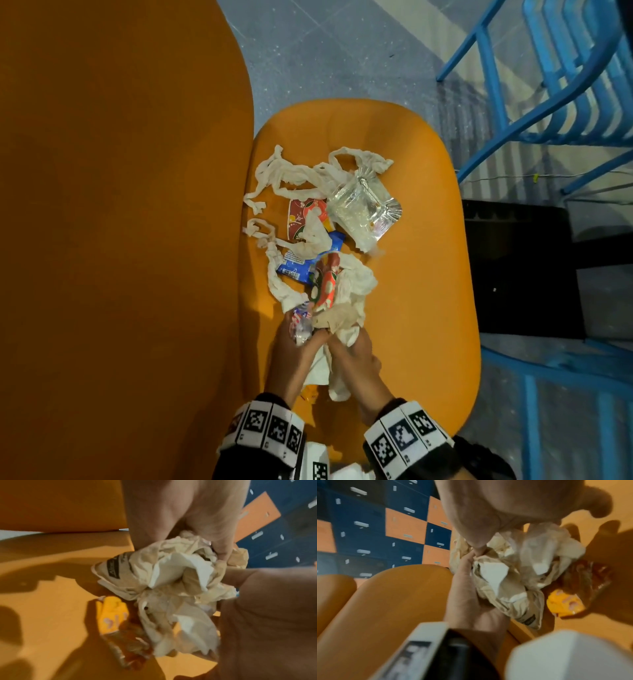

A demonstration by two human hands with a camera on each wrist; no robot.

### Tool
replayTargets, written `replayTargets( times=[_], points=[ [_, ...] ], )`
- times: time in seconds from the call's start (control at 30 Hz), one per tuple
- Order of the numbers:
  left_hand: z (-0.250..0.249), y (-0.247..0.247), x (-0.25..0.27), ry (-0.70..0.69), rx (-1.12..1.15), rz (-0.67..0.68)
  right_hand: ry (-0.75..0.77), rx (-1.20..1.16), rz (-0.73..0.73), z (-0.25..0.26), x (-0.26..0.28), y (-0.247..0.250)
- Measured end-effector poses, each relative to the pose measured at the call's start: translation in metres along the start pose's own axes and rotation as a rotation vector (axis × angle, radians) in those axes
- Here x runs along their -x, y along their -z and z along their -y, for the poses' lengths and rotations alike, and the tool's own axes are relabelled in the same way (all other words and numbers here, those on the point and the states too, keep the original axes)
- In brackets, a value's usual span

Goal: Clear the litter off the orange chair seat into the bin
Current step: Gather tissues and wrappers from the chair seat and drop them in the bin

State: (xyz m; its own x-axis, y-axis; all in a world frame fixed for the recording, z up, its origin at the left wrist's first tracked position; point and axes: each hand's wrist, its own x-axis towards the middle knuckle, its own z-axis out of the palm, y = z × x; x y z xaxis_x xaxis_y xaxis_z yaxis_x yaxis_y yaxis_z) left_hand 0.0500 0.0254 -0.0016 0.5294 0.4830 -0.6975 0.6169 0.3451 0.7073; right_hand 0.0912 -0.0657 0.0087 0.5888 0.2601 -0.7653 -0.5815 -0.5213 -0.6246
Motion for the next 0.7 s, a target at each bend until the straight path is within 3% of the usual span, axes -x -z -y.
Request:
replayTargets(
  times=[0.1,0.2,0.3,0.4,0.57,0.7],
  points=[
    [0.02,0.007,-0.004,0.062,-0.25,-0.034,-0.077,-0.03,-0.027,-0.003,0.001,-0.006],
    [0.034,0.009,-0.011,0.139,-0.318,-0.016,-0.122,-0.151,-0.019,-0.002,-0.002,-0.007],
    [0.026,0.005,-0.019,0.164,-0.279,0.004,-0.141,-0.455,0.108,0.002,-0.009,-0.01],
    [0.014,-0.002,-0.022,0.164,-0.083,0.051,-0.164,-0.624,0.191,0.005,-0.009,-0.006],
    [0.007,-0.006,-0.01,0.233,-0.021,0.102,-0.118,-0.563,0.184,0.002,-0.004,0.008],
    [-0.006,0.0,0.002,0.096,0.011,0.114,-0.093,-0.507,0.191,0.005,-0.003,0.017]
  ],
)
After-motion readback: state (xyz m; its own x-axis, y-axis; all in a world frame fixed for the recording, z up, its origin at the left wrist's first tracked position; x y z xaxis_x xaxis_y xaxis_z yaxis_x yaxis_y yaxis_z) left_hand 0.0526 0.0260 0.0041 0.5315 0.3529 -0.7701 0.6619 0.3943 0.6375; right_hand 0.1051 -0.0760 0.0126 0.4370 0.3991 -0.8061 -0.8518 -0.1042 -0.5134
